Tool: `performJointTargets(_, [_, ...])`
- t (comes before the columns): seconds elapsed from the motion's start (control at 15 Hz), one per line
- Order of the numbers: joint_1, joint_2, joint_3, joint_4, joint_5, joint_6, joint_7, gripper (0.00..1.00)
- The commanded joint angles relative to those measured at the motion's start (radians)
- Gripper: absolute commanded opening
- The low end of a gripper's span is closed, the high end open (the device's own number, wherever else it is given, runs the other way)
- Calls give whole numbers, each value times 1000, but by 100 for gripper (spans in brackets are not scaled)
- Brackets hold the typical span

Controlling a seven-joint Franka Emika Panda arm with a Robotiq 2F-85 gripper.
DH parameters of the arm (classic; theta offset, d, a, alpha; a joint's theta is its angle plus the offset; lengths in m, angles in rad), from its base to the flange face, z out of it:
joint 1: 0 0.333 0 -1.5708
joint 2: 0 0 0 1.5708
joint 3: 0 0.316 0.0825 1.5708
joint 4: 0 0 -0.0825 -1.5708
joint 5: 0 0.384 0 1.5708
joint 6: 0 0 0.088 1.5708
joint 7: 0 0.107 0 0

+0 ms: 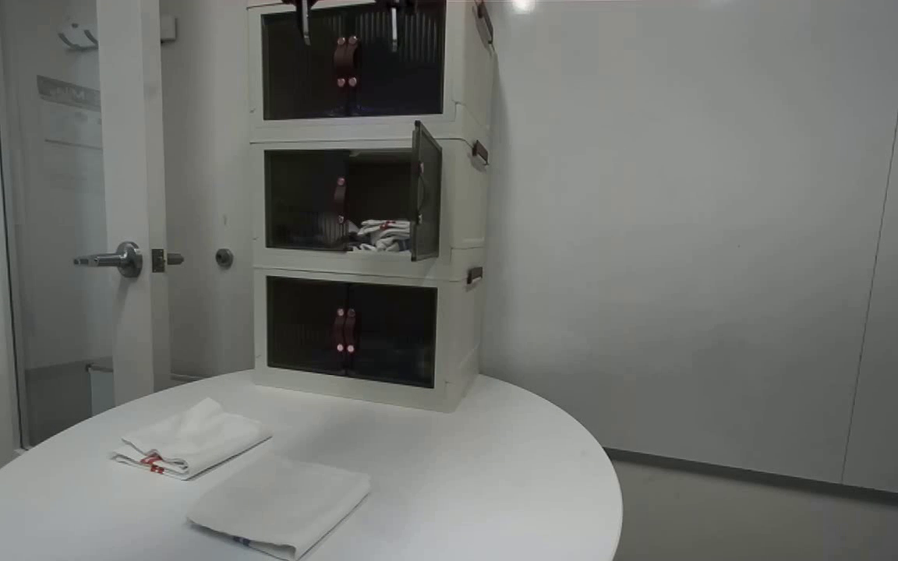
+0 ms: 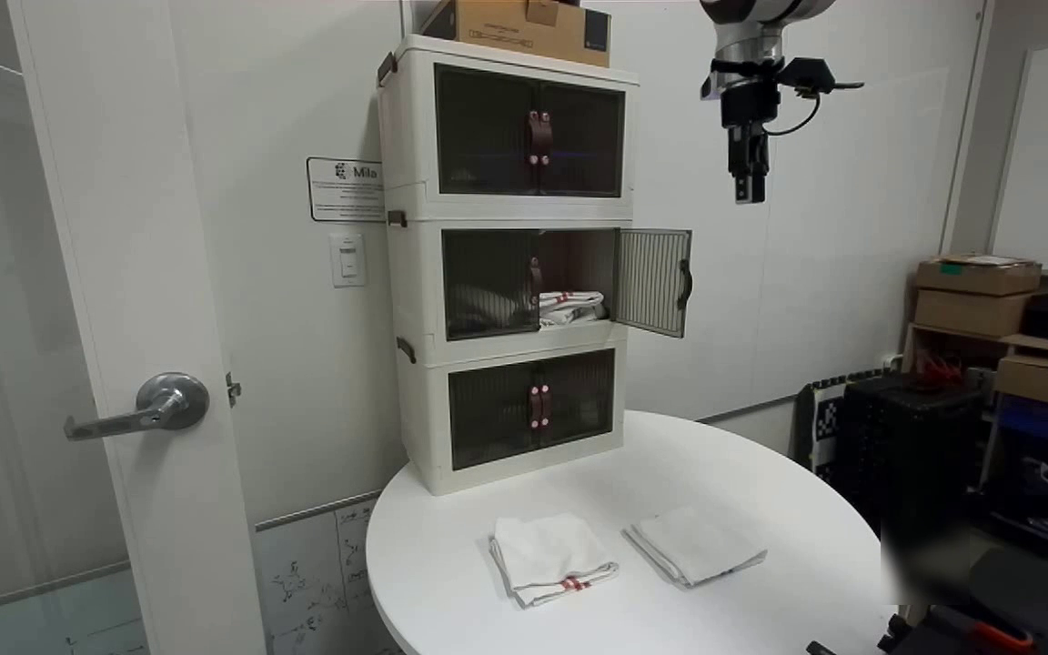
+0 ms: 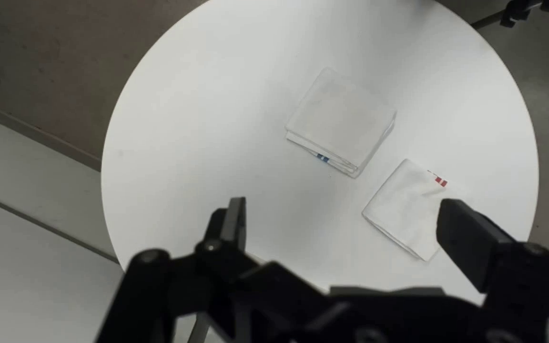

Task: Close the open cabinet door

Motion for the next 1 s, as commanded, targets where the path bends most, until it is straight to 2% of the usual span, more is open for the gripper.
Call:
performJointTargets(0.0, [-31,60,-5,81,22,-4,-130,100])
performJointTargets(0.2, [-54,77,-4,96,27,48,-138,100])
performJointTargets(0.67, [-85,92,0,62,83,243,-69,100])
performJointTargets(0.93, [-88,111,6,47,112,284,-61,100])
